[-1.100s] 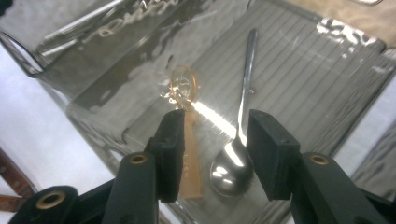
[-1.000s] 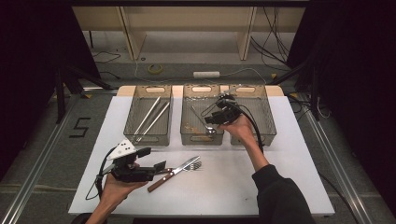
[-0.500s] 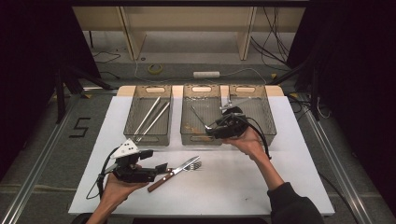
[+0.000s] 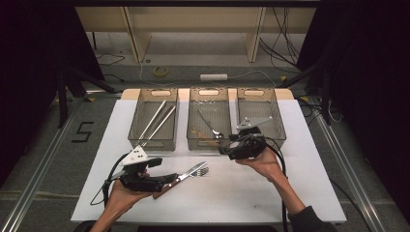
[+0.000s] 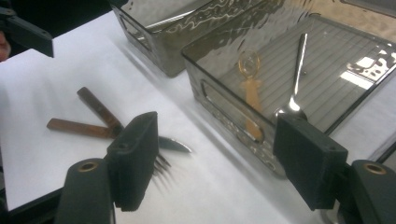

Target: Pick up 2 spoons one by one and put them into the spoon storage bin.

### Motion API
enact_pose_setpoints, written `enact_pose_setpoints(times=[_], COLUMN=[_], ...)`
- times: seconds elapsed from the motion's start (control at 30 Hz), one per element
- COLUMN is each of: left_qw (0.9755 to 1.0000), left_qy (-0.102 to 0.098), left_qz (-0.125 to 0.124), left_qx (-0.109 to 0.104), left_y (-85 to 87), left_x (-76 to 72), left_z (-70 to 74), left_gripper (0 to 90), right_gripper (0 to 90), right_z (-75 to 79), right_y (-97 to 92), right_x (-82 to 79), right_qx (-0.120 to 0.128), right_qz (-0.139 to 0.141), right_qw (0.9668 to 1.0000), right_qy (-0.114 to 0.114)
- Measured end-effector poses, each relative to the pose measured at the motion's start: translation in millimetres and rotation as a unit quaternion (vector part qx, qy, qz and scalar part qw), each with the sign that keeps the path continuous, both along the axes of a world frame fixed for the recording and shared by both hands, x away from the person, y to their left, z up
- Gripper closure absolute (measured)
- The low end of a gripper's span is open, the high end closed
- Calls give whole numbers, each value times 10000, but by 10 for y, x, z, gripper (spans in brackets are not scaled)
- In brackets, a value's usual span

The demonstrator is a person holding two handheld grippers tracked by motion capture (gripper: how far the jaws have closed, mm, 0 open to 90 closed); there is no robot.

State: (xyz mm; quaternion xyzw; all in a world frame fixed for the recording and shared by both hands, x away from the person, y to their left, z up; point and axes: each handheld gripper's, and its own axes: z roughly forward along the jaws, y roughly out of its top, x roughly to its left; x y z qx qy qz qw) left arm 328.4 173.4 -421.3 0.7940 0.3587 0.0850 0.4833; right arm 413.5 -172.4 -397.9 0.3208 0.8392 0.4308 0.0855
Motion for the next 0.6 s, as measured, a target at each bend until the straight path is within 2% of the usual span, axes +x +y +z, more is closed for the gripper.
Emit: enact_pose_setpoints(times=[0.1, 0.17, 0.37, 0.6], left_qw=[10000, 9999, 9999, 9992], left_qy=[3, -8, 60, 146], left_qz=[-58, -102, -128, -222], left_qx=[71, 6, 14, 313], left_y=[-17, -18, -30, -68], left_x=[-4, -5, 0, 8], left_z=[-2, 1, -6, -34], left_gripper=[187, 188, 179, 159], right_gripper=[312, 310, 306, 306], right_z=[-5, -11, -49, -118], right_y=[-41, -76, -183, -273], right_x=[-61, -109, -260, -388], right_qx=[39, 109, 227, 261], right_qz=[0, 9, 38, 17], right_qw=[10000, 9999, 9997, 9996], right_qy=[-36, -47, -82, -69])
